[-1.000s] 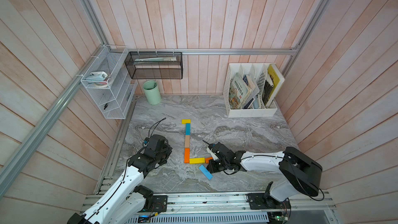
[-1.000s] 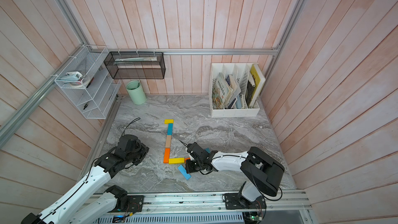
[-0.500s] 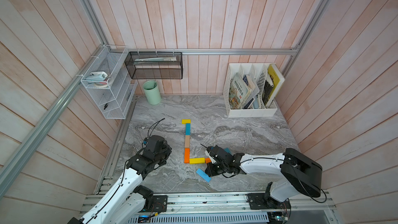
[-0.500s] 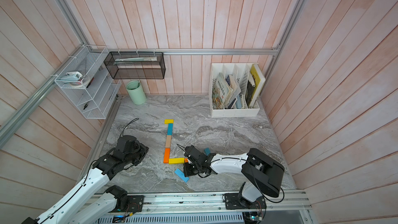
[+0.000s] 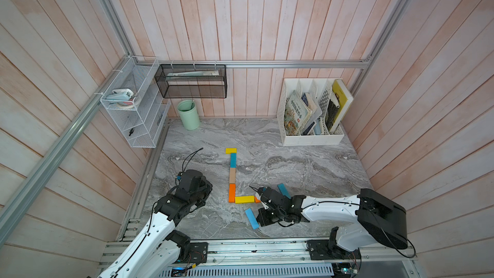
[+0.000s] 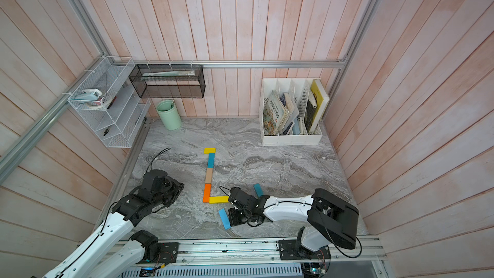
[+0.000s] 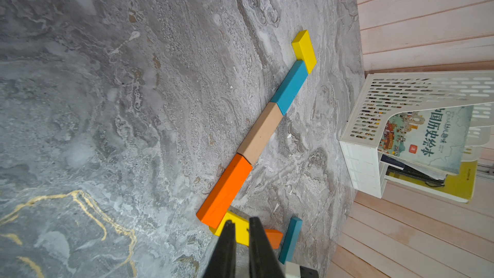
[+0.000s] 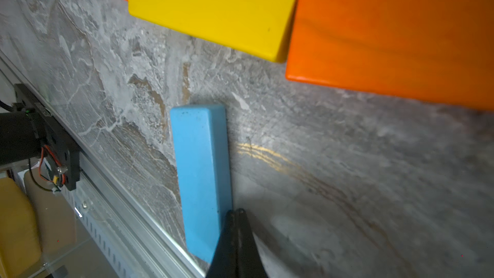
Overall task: Assemble a giraffe with building blocks
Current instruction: Assemble the building block at the center of the board.
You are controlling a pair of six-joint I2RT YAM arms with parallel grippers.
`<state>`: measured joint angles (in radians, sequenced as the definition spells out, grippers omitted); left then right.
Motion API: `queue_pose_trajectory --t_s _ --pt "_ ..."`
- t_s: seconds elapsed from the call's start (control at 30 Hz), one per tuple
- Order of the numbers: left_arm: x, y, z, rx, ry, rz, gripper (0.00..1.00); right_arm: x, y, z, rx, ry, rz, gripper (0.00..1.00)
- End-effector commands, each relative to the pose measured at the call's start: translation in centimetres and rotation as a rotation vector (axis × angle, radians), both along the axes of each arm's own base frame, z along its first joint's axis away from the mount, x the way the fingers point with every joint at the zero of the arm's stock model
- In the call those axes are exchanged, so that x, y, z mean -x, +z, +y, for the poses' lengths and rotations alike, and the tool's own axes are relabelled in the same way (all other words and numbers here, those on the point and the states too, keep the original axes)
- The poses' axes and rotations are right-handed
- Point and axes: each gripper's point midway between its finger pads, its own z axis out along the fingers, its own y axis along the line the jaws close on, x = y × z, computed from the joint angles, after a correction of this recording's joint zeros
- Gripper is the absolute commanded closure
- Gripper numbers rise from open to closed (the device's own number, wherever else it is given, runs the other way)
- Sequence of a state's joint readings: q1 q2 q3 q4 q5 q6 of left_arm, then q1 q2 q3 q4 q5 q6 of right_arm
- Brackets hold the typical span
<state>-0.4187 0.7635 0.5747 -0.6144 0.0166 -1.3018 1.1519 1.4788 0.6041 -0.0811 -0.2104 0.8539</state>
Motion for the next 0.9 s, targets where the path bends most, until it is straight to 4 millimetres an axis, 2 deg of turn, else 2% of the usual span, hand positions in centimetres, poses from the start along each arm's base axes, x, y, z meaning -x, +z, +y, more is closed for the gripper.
queue_pose_trajectory --t_s 0.0,0.13,0.37,0.43,0.6,0.87 --pt "0.5 -0.5 0.4 -0.016 -0.001 0.015 0.85 0.9 -0.1 0.6 0.016 0.008 0.014 1.0" --pt "0.8 -0.7 0.2 0.001 -0.011 0.021 0.85 1.3 0.1 1.3 0.013 0.018 0.005 1.0" --pt "1.8 -2.1 -0.1 0.028 -0.025 0.056 0.86 -0.2 -0.3 1.0 0.078 -0.031 -0.044 1.0" --pt "1.9 -2.1 -0.1 0.03 -0.025 0.052 0.86 -0.5 -0.7 0.4 0.118 -0.057 -0.043 1.0" --pt "1.7 -1.8 -0.1 0.027 -0.029 0.046 0.86 -0.6 -1.0 0.4 0.124 -0.055 -0.044 1.0" --pt "1.3 -1.5 -0.2 0.023 -0.029 0.043 0.86 0.0 -0.9 1.9 0.078 0.002 -0.019 1.0"
